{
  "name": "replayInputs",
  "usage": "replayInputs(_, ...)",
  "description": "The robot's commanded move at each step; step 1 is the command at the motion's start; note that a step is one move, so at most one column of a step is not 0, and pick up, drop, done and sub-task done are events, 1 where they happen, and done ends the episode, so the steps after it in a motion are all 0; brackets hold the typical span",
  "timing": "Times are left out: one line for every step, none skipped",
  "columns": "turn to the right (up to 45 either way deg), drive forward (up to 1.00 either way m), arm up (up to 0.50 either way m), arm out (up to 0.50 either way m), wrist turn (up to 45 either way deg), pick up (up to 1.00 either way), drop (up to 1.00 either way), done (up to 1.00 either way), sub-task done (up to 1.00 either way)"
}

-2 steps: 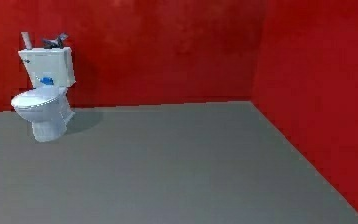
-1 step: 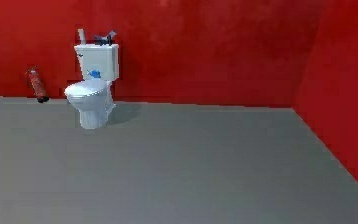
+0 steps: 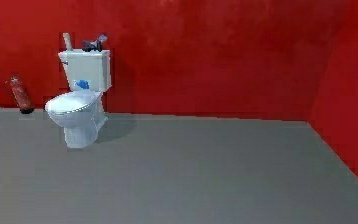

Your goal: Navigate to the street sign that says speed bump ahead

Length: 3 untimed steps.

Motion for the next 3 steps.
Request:
replayInputs(-45.0, 0.00, 0.00, 0.00, 0.0, 0.00, 0.00, 0.00, 0.00)
replayInputs(-36.0, 0.00, 0.00, 0.00, 0.0, 0.00, 0.00, 0.00, 0.00)
replayInputs(0.0, 0.80, 0.00, 0.00, 0.0, 0.00, 0.00, 0.00, 0.00)
